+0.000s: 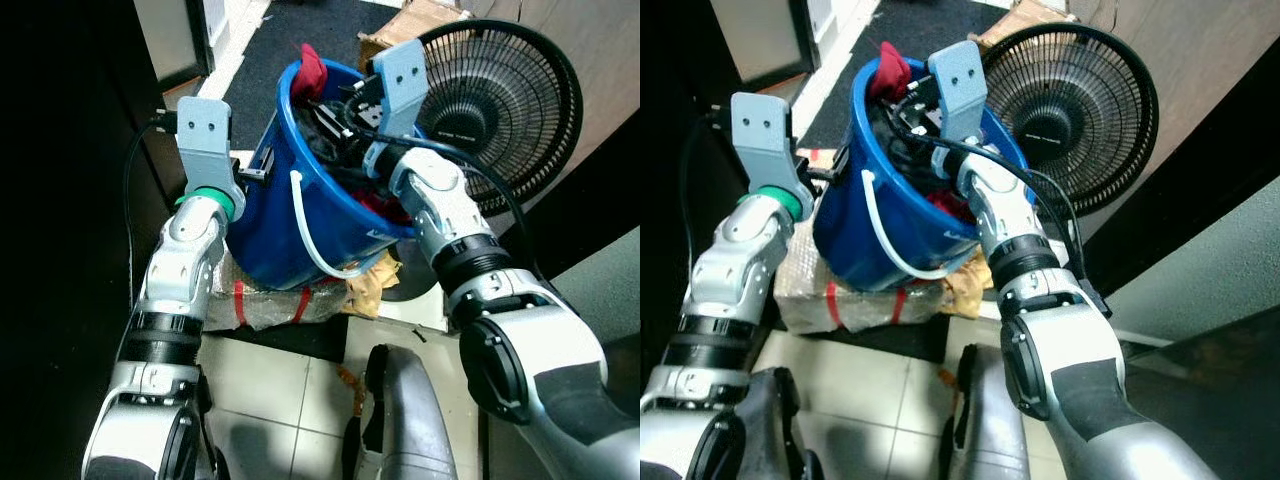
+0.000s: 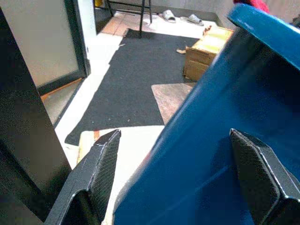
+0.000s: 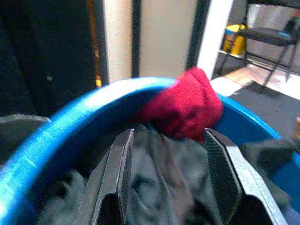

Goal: Clothes washing

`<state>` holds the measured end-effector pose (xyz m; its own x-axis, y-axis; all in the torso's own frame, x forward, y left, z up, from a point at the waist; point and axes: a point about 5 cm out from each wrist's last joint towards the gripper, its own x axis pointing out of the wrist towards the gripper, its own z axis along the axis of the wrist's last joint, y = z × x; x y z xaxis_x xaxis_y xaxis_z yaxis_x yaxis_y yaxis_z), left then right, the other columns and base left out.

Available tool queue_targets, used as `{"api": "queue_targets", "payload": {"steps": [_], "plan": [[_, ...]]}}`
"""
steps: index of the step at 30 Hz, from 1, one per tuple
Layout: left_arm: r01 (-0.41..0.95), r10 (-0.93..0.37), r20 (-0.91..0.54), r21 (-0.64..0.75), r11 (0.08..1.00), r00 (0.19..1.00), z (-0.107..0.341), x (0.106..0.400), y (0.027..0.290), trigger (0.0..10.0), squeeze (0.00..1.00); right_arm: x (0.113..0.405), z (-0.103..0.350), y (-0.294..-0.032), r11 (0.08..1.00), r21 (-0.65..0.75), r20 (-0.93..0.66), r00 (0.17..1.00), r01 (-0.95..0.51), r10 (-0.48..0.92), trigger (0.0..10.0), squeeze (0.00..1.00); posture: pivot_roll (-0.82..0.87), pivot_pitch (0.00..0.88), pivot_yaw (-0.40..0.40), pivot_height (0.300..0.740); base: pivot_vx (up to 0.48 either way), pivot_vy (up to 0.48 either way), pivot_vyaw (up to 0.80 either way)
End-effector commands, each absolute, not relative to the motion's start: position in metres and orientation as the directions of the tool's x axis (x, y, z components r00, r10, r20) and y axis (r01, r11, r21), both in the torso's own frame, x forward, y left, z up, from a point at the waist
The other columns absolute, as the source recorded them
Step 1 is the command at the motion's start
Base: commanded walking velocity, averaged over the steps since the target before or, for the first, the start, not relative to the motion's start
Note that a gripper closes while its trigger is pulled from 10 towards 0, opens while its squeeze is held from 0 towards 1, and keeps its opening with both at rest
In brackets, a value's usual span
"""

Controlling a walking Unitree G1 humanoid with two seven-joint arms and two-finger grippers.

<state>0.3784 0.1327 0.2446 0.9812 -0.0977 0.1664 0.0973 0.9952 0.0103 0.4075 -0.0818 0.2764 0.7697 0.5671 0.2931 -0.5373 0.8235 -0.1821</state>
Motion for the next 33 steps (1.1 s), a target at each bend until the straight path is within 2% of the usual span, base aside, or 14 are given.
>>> {"api": "queue_targets", "payload": {"steps": [1,9,13,15,17,19,31,33], "plan": [[0.119,-0.121,0.146,0.023,0.993,0.982,0.239,0.379,0.127,10.0,0.0,0.407,0.27,-0.089,0.831,-0.18,0.287,0.78,-0.526,0.555,10.0,0.0,-0.03,0.224,-0.024,0.44,0.0,0.0,0.0],[0.106,-0.109,0.151,0.028,0.994,0.982,0.235,0.378,0.134,10.0,0.0,0.409,0.272,-0.103,0.859,-0.211,0.293,0.808,-0.467,0.511,10.0,0.0,-0.02,0.211,-0.035,0.44,0.0,0.0,0.0],[0.091,-0.092,0.156,0.018,0.996,0.983,0.235,0.377,0.138,10.0,0.0,0.409,0.264,-0.121,0.876,-0.229,0.27,0.837,-0.424,0.476,10.0,0.0,-0.02,0.207,-0.035,0.44,0.0,0.0,0.0],[0.076,-0.068,0.173,-0.04,0.996,0.983,0.238,0.377,0.141,10.0,0.0,0.407,0.253,-0.137,0.891,-0.223,0.253,0.86,-0.394,0.444,10.0,0.0,-0.02,0.202,-0.031,0.44,0.0,0.0,0.0],[0.076,-0.068,0.173,-0.04,0.996,0.983,0.238,0.377,0.141,10.0,0.0,0.407,0.253,-0.137,0.891,-0.223,0.253,0.86,-0.394,0.444,10.0,0.0,-0.02,0.202,-0.031,0.44,0.0,0.0,0.0],[0.047,-0.031,0.192,-0.078,0.996,0.981,0.24,0.378,0.148,10.0,0.0,0.404,0.244,-0.151,0.906,-0.206,0.246,0.877,-0.369,0.413,10.0,0.0,-0.02,0.193,-0.027,0.44,0.0,0.0,0.0],[0.025,-0.023,0.162,-0.008,1.0,0.986,0.227,0.376,0.157,10.0,0.0,0.402,0.24,-0.156,0.919,-0.171,0.257,0.884,-0.356,0.39,10.0,0.0,-0.01,0.184,-0.02,0.44,0.0,0.0,0.0],[0.007,-0.006,0.165,-0.003,1.0,0.986,0.228,0.375,0.165,10.0,0.0,0.402,0.24,-0.168,0.941,-0.138,0.26,0.906,-0.309,0.335,10.0,0.0,-0.01,0.184,-0.023,0.44,0.0,0.0,0.0]]}}
